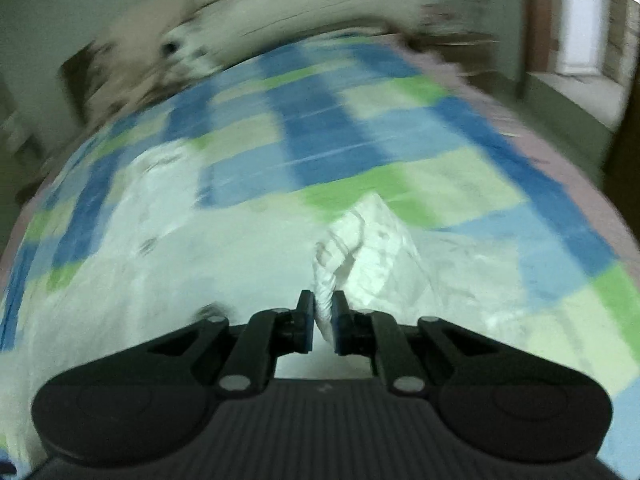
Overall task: Fold clothes
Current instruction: 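Carry the held sleeve cuff with the right gripper across the jacket body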
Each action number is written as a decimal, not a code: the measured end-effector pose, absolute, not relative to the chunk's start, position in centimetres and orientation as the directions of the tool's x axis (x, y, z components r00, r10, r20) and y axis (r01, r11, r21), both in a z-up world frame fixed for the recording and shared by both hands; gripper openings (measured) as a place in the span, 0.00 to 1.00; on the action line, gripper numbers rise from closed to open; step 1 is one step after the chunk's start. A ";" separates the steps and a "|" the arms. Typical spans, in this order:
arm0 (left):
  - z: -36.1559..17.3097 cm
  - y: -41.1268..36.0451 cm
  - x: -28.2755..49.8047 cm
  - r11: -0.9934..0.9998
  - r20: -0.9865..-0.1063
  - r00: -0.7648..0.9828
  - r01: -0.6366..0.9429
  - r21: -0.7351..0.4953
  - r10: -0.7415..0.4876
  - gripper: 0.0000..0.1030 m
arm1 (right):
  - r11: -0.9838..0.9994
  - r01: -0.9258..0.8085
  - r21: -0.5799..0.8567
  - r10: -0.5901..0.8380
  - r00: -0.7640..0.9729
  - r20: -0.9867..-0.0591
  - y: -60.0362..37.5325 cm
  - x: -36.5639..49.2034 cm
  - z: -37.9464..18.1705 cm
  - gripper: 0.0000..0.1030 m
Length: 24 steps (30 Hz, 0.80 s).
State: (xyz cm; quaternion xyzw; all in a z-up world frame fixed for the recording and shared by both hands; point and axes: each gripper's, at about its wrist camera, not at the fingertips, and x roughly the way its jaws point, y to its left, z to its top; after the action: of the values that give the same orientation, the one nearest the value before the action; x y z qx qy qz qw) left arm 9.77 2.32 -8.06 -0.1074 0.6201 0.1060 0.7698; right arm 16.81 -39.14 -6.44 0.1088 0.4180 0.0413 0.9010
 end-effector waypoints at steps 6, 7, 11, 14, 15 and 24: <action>-8.3 8.2 8.4 0.937 -0.980 0.198 -0.348 -0.038 0.034 1.00 | 0.958 -0.134 0.252 0.282 0.586 -0.759 -28.0 18.3 -8.4 0.09; -8.5 9.1 8.1 0.932 -0.981 0.192 -0.360 -0.037 0.035 1.00 | 0.956 -0.155 0.249 0.292 0.577 -0.762 -26.8 18.5 -8.7 0.09; -9.5 12.1 7.0 0.917 -0.986 0.165 -0.398 -0.034 0.035 1.00 | 0.943 -0.235 0.237 0.330 0.540 -0.775 -21.5 19.1 -9.7 0.09; -10.1 14.1 6.5 0.900 -0.987 0.154 -0.434 -0.038 0.033 1.00 | 0.932 -0.281 0.229 0.349 0.522 -0.778 -18.6 19.4 -10.2 0.09; -10.2 14.5 6.4 0.897 -0.988 0.154 -0.441 -0.040 0.032 1.00 | 0.929 -0.292 0.228 0.354 0.518 -0.779 -17.9 19.4 -10.3 0.09; -11.3 17.6 7.1 0.863 -0.987 0.159 -0.501 -0.066 0.017 1.00 | 0.893 -0.422 0.155 0.370 0.493 -0.788 -11.2 18.7 -11.5 0.09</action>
State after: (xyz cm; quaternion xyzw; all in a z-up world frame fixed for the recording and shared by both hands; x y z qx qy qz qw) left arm 7.06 17.59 -11.28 -0.1939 0.6242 0.1759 0.7361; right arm 18.68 -11.22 -11.50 -0.0294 0.4484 0.2293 0.8634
